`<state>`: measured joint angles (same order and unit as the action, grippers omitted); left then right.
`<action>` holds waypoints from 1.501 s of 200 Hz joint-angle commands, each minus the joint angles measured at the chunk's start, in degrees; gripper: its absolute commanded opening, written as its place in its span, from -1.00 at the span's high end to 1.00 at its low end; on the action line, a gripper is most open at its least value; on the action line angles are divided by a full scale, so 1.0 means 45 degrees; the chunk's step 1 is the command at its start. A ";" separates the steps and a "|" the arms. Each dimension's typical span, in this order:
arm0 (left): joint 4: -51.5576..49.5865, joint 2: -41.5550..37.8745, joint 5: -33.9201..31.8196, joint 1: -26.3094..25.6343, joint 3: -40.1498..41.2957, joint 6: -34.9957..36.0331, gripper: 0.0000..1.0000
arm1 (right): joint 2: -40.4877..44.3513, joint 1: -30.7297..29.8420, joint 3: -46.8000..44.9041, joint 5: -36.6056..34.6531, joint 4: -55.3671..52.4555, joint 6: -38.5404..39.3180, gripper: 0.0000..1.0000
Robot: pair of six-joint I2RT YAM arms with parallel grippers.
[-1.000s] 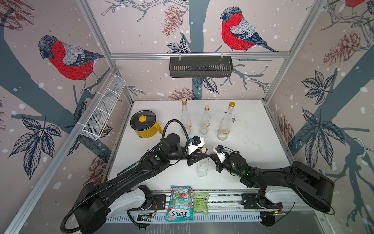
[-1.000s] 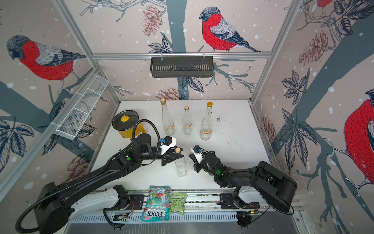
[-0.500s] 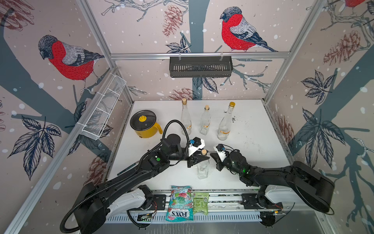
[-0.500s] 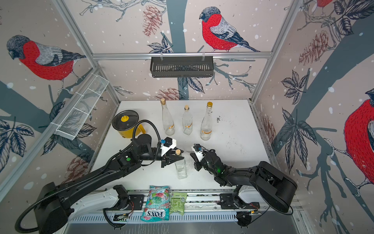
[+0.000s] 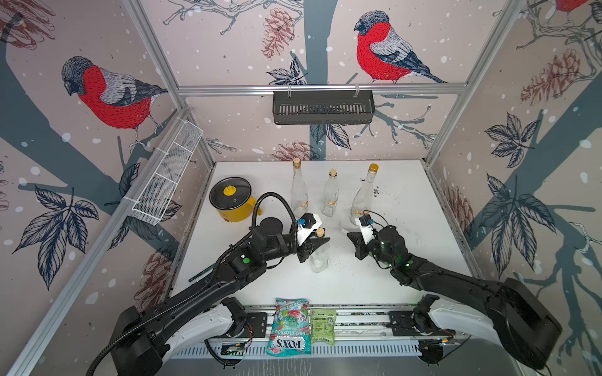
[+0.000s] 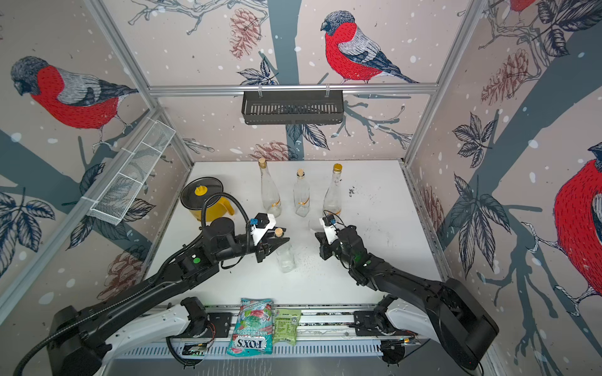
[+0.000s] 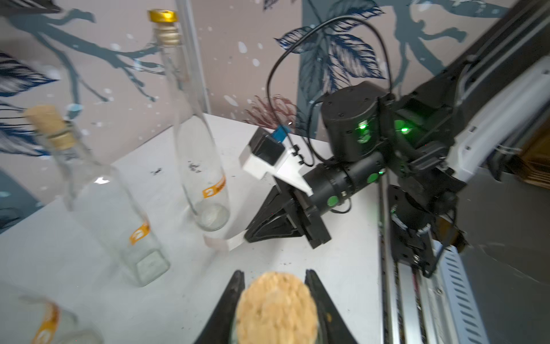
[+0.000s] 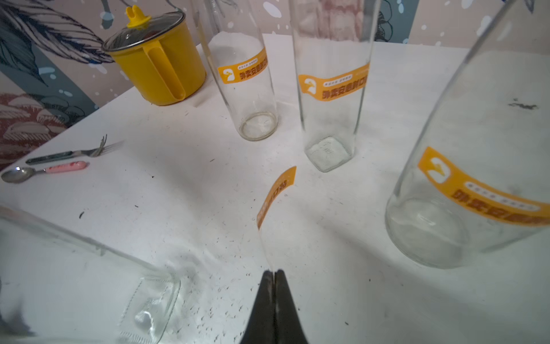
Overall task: Remove the label from the bottle
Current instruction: Tear open the label from the bottle, then place the label at the center of the board.
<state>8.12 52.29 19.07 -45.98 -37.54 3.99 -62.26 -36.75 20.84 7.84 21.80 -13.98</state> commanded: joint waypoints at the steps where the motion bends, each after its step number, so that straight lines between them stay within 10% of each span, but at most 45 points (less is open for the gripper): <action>1: 0.0305 -0.0355 -0.2745 -0.0017 -0.0039 -0.0457 1.00 | 0.0832 0.0888 0.0685 0.0862 -0.3728 -0.1530 0.99; 77: 0.0199 -0.0671 -0.4255 0.0019 -0.0121 -0.0816 1.00 | 0.2843 0.5825 0.2478 0.1620 -1.0458 -0.5231 0.99; 149: 0.0382 -0.2096 -0.4821 0.0012 0.0483 -0.1027 1.00 | -0.0740 1.2922 0.4043 0.2963 -1.3026 -0.3883 0.99; 300: 0.0830 -0.2043 -0.5018 0.0299 0.0668 -0.0857 1.00 | -0.5209 1.2554 0.5281 0.2028 -1.1066 -0.4160 0.70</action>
<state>6.09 42.81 -4.23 -45.32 -34.11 -0.10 -83.66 19.92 44.03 18.09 -30.44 -31.77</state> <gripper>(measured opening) 0.323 0.126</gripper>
